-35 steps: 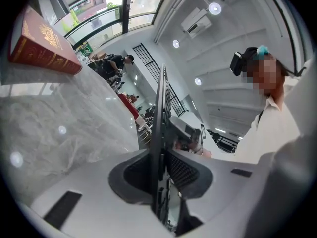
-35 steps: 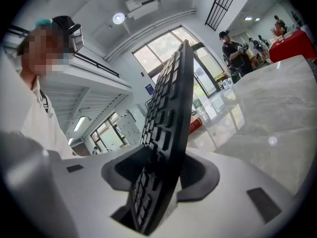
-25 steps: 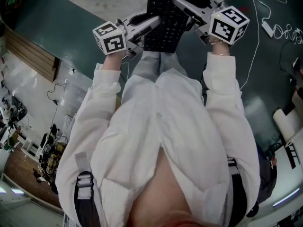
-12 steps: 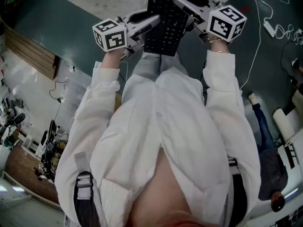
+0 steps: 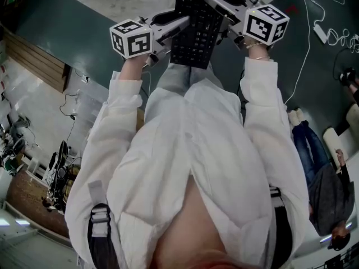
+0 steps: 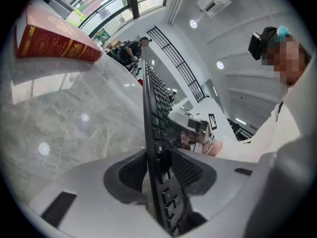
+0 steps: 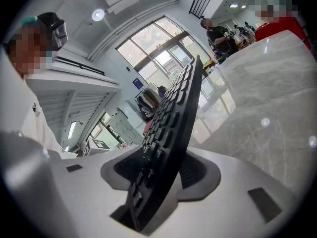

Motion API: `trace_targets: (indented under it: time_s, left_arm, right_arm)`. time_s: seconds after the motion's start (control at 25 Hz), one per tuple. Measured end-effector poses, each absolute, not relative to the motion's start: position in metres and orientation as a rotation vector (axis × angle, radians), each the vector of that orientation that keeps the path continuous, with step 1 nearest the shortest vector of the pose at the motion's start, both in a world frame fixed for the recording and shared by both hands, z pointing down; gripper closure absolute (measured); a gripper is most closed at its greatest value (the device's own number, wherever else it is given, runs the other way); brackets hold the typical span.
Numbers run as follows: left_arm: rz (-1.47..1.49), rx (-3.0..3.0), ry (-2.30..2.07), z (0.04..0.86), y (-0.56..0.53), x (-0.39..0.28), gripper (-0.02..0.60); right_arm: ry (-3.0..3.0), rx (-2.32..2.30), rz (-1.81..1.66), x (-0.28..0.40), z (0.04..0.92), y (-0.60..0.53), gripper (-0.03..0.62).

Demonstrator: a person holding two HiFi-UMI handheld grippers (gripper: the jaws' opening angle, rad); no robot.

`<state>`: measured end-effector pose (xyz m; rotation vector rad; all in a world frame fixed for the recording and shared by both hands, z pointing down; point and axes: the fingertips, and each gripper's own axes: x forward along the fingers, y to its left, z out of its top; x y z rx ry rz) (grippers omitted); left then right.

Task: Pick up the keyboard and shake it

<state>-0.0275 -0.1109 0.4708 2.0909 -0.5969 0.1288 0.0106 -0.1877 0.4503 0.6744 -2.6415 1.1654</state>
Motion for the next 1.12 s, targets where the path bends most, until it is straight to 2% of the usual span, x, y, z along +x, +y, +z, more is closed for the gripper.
trace_targets:
  time_s: [0.6,1.12]
  left_arm:
    - [0.23,1.998,-0.622,0.487,-0.111,-0.028,0.437]
    - [0.29,1.95,-0.674,0.495,-0.111,-0.028,0.437]
  right_arm:
    - [-2.519,0.673,1.258,0.011,0.475,-0.19,0.376]
    - [-2.426,0.731,1.248,0.017,0.49,-0.193,0.339]
